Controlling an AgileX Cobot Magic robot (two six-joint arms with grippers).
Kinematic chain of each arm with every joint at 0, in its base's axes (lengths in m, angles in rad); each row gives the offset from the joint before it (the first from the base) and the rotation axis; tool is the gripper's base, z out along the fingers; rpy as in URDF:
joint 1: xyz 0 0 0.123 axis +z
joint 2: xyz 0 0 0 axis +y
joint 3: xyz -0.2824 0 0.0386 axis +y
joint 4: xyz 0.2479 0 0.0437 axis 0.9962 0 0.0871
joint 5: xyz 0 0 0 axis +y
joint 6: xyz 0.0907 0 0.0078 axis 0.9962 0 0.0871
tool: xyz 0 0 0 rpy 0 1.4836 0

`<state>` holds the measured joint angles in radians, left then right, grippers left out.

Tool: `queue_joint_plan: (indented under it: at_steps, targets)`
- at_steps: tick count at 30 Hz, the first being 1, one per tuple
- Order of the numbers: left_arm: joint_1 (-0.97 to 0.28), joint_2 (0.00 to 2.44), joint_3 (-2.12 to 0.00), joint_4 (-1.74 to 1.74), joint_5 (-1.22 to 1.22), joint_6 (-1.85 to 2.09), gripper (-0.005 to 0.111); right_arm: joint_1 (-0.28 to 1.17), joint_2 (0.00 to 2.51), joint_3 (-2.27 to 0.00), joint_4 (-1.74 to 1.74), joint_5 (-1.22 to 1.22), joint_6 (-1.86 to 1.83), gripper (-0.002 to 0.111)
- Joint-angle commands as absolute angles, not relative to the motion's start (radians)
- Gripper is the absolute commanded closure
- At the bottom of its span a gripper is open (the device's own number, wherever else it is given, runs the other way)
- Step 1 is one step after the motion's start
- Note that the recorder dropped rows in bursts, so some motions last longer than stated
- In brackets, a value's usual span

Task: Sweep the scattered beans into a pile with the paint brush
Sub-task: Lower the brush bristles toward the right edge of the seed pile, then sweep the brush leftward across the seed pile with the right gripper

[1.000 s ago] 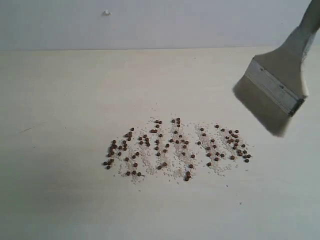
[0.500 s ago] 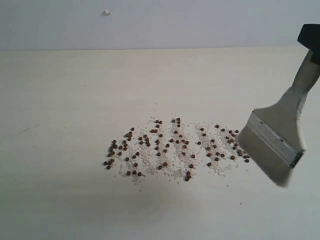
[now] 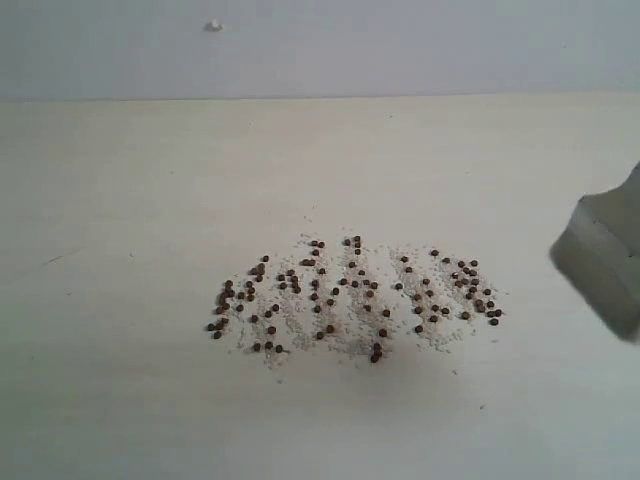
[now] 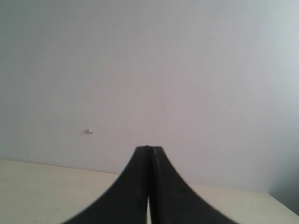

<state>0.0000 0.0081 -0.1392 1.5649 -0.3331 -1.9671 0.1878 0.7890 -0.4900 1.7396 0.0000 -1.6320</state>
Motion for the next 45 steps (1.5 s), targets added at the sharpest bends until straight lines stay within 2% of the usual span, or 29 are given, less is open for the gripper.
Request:
queue_joint_plan:
  at_steps: [1,5,15,18,20,29,42,45]
  targets:
    - [0.001,0.01,-0.136,1.568,-0.352,-1.966,0.107,0.186,0.796,-0.559,1.727,-0.169,-1.65,0.108]
    - [0.001,0.01,-0.136,1.572,-0.353,-1.966,0.107,0.186,0.769,-0.586,1.385,-0.214,-1.389,0.108]
    - [0.001,0.01,-0.136,1.598,-0.353,-1.966,0.107,0.186,0.717,-0.446,0.023,-0.379,0.336,0.108]
    - [0.001,0.01,-0.136,1.598,-0.353,-1.966,0.107,0.186,0.736,-0.338,-0.087,-0.593,0.597,0.108]
    - [0.001,0.01,-0.136,1.598,-0.353,-1.966,0.107,0.186,0.754,-0.288,-0.071,-0.677,0.643,0.108]
    - [0.001,0.01,-0.136,1.598,-0.353,-1.966,0.107,0.186,0.873,-0.246,-0.062,-0.736,0.625,0.108]
    - [0.001,0.01,-0.136,1.598,-0.353,-1.966,0.107,0.186,1.063,-0.343,-0.22,-0.729,0.661,0.108]
    - [0.001,0.01,-0.136,1.598,-0.353,-1.966,0.107,0.223,1.11,-0.367,-0.246,-0.729,0.677,0.108]
